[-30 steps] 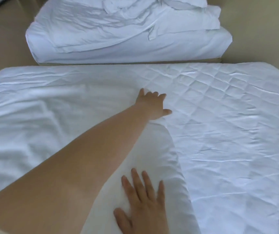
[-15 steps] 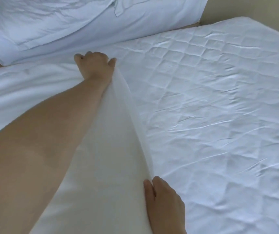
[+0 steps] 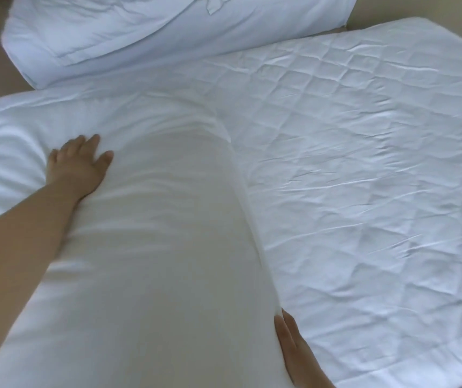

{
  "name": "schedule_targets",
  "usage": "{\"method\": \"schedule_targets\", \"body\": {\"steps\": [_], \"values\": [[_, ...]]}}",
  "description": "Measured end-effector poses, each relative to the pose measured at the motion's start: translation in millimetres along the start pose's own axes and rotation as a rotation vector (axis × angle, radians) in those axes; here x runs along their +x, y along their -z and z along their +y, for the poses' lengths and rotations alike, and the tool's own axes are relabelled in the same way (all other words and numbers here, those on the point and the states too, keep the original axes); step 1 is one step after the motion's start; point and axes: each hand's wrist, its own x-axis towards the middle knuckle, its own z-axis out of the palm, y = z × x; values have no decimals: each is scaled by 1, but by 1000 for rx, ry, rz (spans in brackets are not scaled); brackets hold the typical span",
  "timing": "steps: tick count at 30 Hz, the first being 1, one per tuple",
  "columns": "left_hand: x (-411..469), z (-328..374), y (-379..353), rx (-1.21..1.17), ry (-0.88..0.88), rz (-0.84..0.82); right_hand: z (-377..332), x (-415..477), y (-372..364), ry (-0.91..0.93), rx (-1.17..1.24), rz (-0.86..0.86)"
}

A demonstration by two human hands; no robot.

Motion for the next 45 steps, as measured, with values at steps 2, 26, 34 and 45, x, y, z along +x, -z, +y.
{"method": "schedule_targets", "body": {"steps": [2, 26, 34, 45], "values": [[-37, -20, -3, -17, 11, 27, 8, -8, 6, -57, -127, 21], [-243, -201, -48, -1015, 678, -88, -138, -54, -87, 561, -523, 616], [-266, -240, -50, -1058, 582, -213, -92, -79, -286, 1187, -1359, -127], [-243, -218, -53, -1367, 879, -64, -173, -34, -136, 1017, -928, 246]]}}
